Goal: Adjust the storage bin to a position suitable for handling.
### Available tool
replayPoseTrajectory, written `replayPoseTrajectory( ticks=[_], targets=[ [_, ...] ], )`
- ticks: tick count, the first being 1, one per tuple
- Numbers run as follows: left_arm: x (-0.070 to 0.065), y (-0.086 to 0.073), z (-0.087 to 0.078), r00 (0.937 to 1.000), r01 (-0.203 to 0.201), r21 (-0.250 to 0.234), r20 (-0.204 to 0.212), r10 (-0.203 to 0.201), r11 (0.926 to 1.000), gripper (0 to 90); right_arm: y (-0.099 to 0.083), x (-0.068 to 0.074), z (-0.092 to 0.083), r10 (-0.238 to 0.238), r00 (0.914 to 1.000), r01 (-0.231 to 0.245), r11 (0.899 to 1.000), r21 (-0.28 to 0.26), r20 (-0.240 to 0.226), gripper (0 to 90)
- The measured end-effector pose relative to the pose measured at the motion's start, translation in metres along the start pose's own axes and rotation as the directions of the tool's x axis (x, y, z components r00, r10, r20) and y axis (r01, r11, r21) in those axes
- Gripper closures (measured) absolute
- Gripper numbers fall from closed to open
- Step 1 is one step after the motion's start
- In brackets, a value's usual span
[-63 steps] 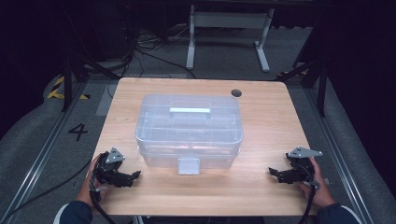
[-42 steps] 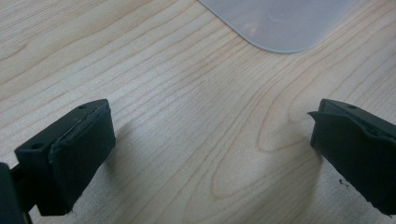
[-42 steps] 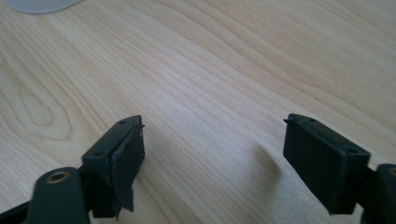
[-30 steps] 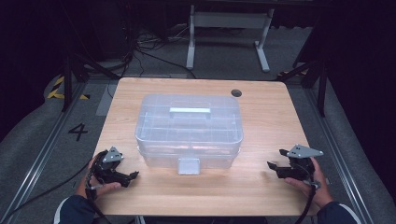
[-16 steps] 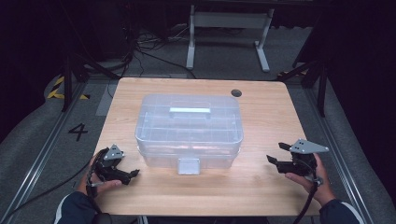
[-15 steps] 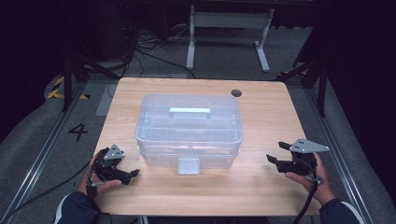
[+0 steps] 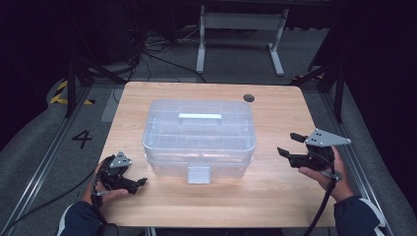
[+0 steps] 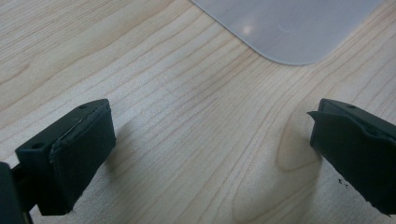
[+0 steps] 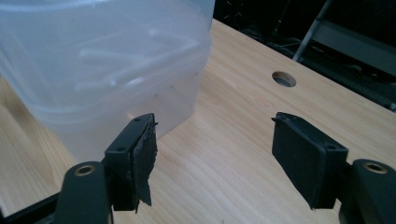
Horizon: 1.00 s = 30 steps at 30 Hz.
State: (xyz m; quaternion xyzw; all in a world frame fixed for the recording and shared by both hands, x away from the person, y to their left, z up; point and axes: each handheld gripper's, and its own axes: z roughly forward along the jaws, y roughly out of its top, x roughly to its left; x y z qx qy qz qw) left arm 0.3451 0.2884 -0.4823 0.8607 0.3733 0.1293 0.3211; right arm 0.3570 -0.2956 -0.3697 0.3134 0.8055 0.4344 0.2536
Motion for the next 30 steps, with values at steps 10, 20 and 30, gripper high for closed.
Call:
replayPoseTrajectory(
  ticks=[10, 20, 30],
  targets=[
    [0.000, 0.000, 0.000, 1.0000, 0.003, -0.001, -0.001, -0.003, 1.0000, 0.5, 0.040, -0.003, 0.001, -0.033, 0.9995, 0.033, 0.998, -0.058, 0.001, 32.3],
    [0.000, 0.000, 0.000, 1.0000, 0.003, -0.001, -0.002, -0.003, 1.0000, 0.5, 0.069, 0.006, 0.016, -0.079, 0.9964, 0.077, 0.994, -0.074, -0.031, 35.6],
    [0.000, 0.000, 0.000, 1.0000, 0.003, -0.002, -0.002, -0.003, 1.0000, 0.5, 0.088, 0.019, 0.033, -0.113, 0.9908, 0.107, 0.991, -0.076, -0.074, 37.4]
  ],
)
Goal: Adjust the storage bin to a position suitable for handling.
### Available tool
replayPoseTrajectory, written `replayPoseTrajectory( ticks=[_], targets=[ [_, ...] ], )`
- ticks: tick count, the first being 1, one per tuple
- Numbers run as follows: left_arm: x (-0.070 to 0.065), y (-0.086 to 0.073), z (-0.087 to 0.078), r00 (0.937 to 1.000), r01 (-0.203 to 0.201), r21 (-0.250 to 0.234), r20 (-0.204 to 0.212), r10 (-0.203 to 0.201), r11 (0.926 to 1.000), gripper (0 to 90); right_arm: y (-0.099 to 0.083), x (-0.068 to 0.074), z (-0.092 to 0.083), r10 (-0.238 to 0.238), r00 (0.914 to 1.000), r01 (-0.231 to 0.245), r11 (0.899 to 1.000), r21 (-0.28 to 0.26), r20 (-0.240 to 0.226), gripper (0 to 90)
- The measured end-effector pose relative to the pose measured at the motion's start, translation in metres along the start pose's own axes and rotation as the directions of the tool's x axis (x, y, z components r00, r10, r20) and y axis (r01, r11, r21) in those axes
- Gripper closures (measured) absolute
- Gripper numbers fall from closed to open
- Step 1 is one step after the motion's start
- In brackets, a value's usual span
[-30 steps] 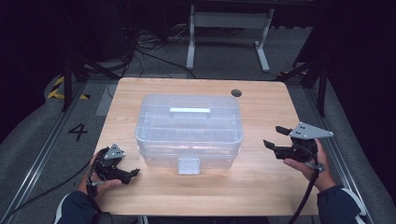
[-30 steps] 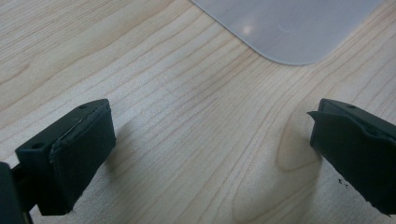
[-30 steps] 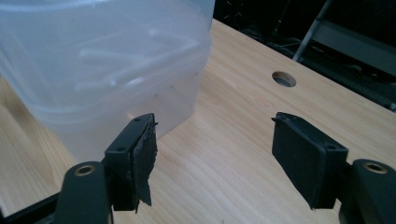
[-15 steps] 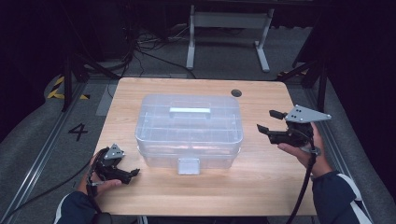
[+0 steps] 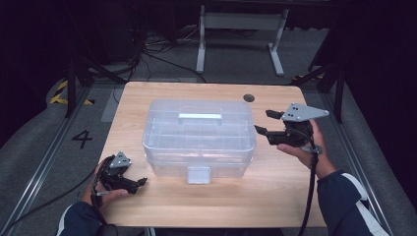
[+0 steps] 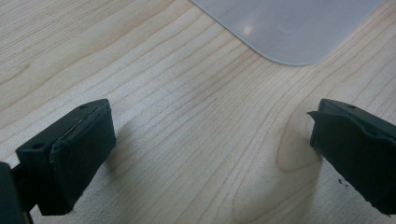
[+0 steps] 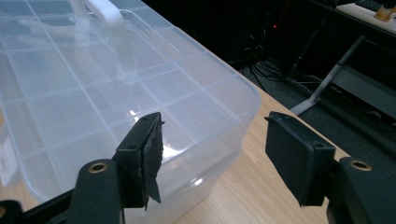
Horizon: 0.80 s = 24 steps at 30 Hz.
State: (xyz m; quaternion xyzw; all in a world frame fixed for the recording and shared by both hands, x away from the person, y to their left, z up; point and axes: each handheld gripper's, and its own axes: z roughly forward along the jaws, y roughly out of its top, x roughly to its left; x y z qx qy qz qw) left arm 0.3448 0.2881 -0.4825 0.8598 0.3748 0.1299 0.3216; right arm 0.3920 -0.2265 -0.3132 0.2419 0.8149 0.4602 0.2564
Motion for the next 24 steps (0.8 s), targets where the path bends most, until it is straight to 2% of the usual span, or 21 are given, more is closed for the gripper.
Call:
replayPoseTrajectory(
  ticks=[10, 13, 24],
  targets=[
    [0.000, 0.000, 0.000, 1.0000, 0.000, 0.000, 0.000, 0.000, 1.0000, 0.5, 0.012, 0.004, 0.021, -0.005, 0.9994, 0.005, 1.000, 0.005, -0.033, 38.5],
    [0.000, 0.000, 0.000, 1.0000, 0.000, 0.000, 0.000, 0.000, 1.0000, 0.6, 0.015, 0.006, 0.025, -0.016, 0.9993, 0.016, 1.000, 0.003, -0.033, 40.9],
    [0.000, 0.000, 0.000, 1.0000, 0.000, 0.000, 0.000, 0.000, 1.0000, 0.5, 0.028, 0.015, 0.041, -0.032, 0.9965, 0.033, 0.999, 0.014, -0.077, 40.9]
  ],
)
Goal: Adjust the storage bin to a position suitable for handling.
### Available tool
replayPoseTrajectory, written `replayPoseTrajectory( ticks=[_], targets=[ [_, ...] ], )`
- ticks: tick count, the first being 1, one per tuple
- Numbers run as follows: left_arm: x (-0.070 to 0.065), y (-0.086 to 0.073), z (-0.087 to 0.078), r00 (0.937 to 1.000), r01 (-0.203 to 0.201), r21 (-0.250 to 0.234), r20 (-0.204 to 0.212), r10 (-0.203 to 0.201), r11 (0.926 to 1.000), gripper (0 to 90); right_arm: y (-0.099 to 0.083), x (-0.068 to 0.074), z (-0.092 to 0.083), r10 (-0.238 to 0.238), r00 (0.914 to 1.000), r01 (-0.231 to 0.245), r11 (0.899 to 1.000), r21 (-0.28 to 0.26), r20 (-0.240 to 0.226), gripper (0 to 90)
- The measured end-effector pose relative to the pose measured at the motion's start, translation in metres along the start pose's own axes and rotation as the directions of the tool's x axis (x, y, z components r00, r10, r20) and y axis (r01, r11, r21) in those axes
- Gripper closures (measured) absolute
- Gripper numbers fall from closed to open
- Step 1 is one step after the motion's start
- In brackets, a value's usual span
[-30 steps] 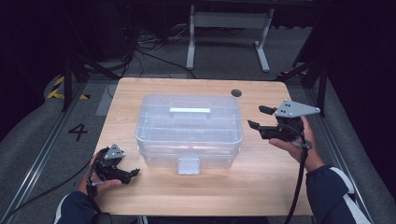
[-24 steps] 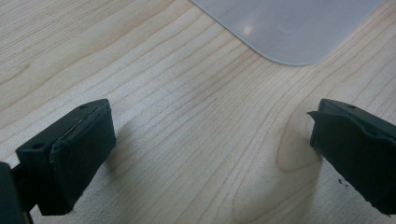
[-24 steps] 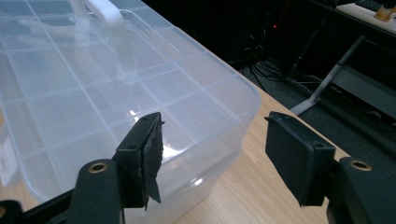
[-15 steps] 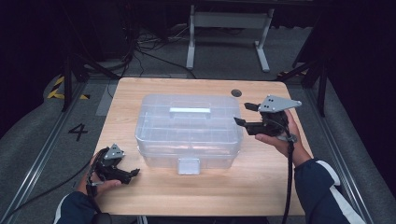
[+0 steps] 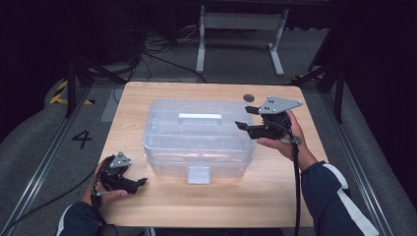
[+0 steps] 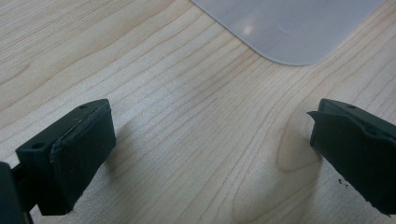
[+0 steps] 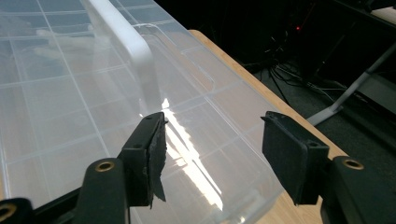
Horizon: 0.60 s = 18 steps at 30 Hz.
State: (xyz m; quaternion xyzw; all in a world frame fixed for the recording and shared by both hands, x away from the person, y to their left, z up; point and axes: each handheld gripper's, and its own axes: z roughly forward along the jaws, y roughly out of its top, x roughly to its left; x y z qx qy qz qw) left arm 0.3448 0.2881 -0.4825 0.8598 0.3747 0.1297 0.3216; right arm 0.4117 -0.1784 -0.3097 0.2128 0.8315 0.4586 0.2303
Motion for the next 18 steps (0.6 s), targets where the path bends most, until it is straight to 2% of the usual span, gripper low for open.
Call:
replayPoseTrajectory(
  ticks=[4, 12, 18],
  targets=[
    [0.000, 0.000, 0.000, 1.0000, 0.000, 0.000, 0.000, 0.000, 1.0000, 0.5, 0.005, 0.003, 0.007, -0.014, 0.9998, 0.014, 1.000, 0.012, -0.016, 43.5],
    [0.000, 0.000, 0.000, 1.0000, 0.000, 0.000, -0.001, 0.000, 1.0000, 0.6, 0.015, 0.008, 0.018, -0.048, 0.9971, 0.050, 0.998, 0.029, -0.059, 56.5],
    [0.000, 0.000, 0.000, 1.0000, 0.000, 0.000, 0.000, 0.000, 1.0000, 0.6, 0.020, 0.014, 0.024, -0.075, 0.9936, 0.078, 0.996, 0.036, -0.085, 63.0]
  ],
)
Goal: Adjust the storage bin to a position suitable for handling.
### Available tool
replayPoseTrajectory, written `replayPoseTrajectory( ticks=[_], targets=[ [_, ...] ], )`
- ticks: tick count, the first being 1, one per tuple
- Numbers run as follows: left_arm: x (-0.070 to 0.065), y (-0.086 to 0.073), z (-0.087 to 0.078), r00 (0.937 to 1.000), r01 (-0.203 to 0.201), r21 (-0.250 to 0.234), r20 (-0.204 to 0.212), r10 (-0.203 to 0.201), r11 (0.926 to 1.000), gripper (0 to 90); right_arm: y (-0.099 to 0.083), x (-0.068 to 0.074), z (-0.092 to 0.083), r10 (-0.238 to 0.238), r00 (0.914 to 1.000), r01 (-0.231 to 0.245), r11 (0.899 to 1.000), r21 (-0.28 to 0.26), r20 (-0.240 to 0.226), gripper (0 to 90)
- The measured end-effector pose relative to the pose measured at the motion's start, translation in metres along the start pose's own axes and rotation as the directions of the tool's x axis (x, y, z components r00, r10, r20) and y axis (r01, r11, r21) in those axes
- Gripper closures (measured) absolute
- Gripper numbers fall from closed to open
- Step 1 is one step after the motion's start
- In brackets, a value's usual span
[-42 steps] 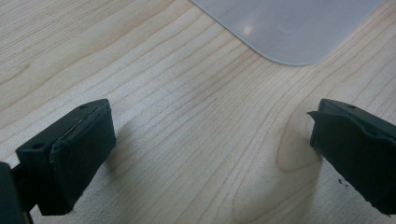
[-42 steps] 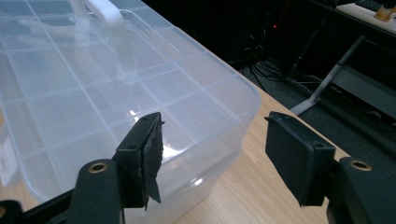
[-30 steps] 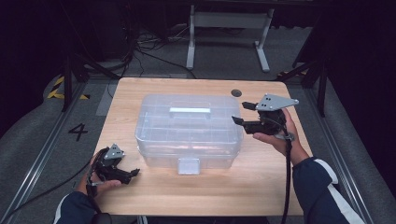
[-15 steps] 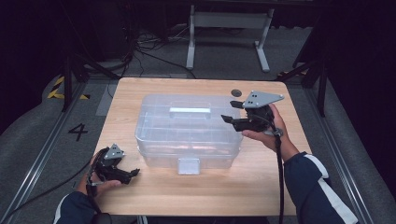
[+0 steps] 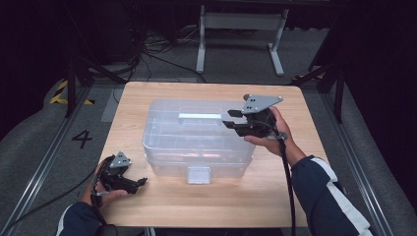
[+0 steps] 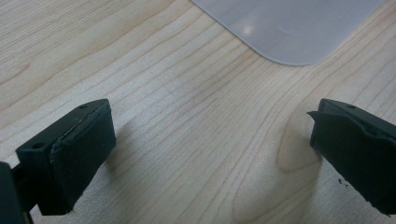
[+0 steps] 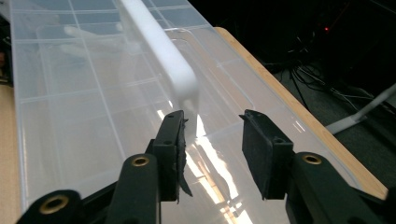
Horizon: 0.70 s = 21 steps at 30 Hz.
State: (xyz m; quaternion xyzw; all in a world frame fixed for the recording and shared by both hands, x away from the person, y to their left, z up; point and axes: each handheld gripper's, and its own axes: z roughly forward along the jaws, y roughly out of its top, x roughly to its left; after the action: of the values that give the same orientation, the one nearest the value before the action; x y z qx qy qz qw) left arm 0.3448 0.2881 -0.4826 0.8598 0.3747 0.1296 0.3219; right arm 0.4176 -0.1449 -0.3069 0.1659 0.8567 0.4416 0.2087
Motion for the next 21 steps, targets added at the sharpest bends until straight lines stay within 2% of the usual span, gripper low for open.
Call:
replayPoseTrajectory(
  ticks=[2, 5, 14, 21],
  targets=[
    [0.000, 0.000, 0.000, 1.0000, 0.000, 0.000, -0.001, 0.000, 1.0000, 0.6, 0.001, 0.000, 0.002, -0.003, 1.0000, 0.003, 1.000, 0.009, 0.008, 63.8],
    [0.000, 0.000, 0.000, 1.0000, 0.000, 0.001, -0.001, 0.000, 1.0000, 0.6, 0.000, -0.001, 0.000, -0.004, 0.9999, 0.004, 1.000, 0.003, -0.015, 64.8],
    [0.000, 0.000, 0.000, 1.0000, 0.002, 0.000, -0.003, -0.002, 1.0000, 0.6, 0.005, 0.008, 0.003, -0.033, 0.9991, 0.033, 0.999, 0.007, -0.027, 64.0],
    [0.000, 0.000, 0.000, 1.0000, 0.002, 0.000, -0.003, -0.002, 1.0000, 0.6, 0.012, 0.010, 0.009, -0.052, 0.9984, 0.053, 0.998, 0.038, -0.020, 71.2]
  ],
)
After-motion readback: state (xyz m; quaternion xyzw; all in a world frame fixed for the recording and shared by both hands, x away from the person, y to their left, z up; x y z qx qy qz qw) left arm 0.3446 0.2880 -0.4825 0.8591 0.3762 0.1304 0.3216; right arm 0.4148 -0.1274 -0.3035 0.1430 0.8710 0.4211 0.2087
